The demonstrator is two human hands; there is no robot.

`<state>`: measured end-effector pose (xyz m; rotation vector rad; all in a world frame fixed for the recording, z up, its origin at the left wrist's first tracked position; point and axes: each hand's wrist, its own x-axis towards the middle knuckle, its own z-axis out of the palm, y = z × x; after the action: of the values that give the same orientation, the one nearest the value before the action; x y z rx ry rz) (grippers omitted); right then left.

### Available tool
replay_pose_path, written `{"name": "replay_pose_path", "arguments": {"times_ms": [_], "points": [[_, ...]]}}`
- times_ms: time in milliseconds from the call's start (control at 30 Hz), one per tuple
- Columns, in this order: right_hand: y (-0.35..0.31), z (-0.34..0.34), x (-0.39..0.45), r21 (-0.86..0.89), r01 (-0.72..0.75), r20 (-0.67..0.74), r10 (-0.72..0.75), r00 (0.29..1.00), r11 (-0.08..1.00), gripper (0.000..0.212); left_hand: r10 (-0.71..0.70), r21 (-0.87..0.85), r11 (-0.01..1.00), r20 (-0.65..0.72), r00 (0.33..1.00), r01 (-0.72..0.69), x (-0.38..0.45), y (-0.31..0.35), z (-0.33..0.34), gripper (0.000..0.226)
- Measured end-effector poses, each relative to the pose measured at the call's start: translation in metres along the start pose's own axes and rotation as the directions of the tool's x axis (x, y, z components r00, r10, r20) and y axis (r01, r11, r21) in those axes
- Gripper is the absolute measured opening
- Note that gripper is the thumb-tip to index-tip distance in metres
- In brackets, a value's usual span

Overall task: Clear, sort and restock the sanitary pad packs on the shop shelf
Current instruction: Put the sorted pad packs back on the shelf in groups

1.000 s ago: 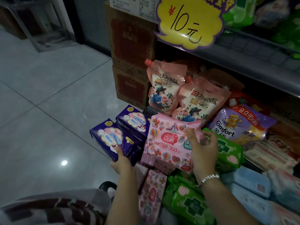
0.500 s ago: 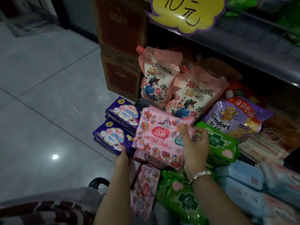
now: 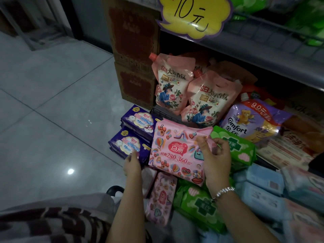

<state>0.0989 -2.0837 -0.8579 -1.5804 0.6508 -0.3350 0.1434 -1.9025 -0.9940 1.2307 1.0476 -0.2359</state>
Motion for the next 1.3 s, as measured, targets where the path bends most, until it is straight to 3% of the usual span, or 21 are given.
{"name": "replay_pose_path", "arguments": {"times_ms": [67,200,367,467,567,633,733,767,933,1000,1067,1200,1300], "points": [[0.000,-0.003,-0.004,-0.010,0.016,0.029,-0.015,0.999,1.000,0.041,0.052,-0.077,0.996,0.177,0.983,-0.039,-0.025,0.016,0.000,0.051],[-0.002,-0.006,-0.015,-0.018,-0.010,0.080,0.012,0.997,1.000,0.051,0.016,-0.021,1.000,0.516,0.856,-0.006,-0.078,0.048,-0.004,0.056],[-0.014,-0.009,-0.023,-0.082,-0.024,0.231,0.042,0.972,0.996,0.043,-0.025,0.037,0.999,0.610,0.792,0.003,-0.116,0.058,-0.018,0.073],[-0.015,-0.010,-0.022,-0.305,-0.018,0.307,0.116,0.945,0.952,0.045,0.014,-0.036,0.999,0.563,0.826,0.008,-0.132,0.056,-0.034,0.075],[-0.025,-0.009,-0.022,-0.328,-0.007,0.417,0.151,0.896,0.945,0.037,0.064,-0.208,0.977,0.480,0.875,0.043,-0.143,0.047,-0.042,0.091],[-0.028,-0.005,-0.021,-0.313,-0.033,0.489,0.191,0.851,0.949,0.048,0.081,-0.317,0.947,0.416,0.906,0.060,-0.151,0.041,-0.046,0.095],[-0.018,0.000,-0.015,-0.347,-0.103,0.558,0.293,0.776,0.932,0.081,0.124,-0.333,0.943,0.420,0.899,0.025,-0.171,0.031,-0.050,0.067],[-0.012,0.001,-0.014,-0.370,-0.115,0.564,0.321,0.760,0.922,0.081,0.122,-0.332,0.943,0.425,0.897,0.029,-0.174,0.025,-0.050,0.059],[0.025,0.002,-0.011,-0.353,-0.184,0.592,0.371,0.716,0.918,0.054,-0.074,-0.291,0.938,0.363,0.929,0.188,-0.169,-0.010,-0.051,0.047],[0.039,0.001,-0.013,-0.320,-0.221,0.597,0.377,0.708,0.922,0.021,-0.144,-0.286,0.931,0.282,0.949,0.227,-0.157,-0.021,-0.048,0.052],[0.055,0.000,-0.011,-0.311,-0.207,0.595,0.360,0.719,0.928,0.003,-0.188,-0.246,0.939,0.212,0.959,0.239,-0.143,-0.031,-0.046,0.051],[0.066,-0.003,-0.007,-0.412,-0.036,0.606,0.304,0.735,0.910,0.009,-0.199,-0.238,0.944,0.148,0.969,0.230,-0.120,-0.058,-0.038,0.042],[0.071,-0.002,-0.003,-0.493,0.094,0.606,0.265,0.750,0.865,0.019,-0.174,-0.250,0.950,0.083,0.981,0.189,-0.106,-0.081,-0.035,0.054]]}}
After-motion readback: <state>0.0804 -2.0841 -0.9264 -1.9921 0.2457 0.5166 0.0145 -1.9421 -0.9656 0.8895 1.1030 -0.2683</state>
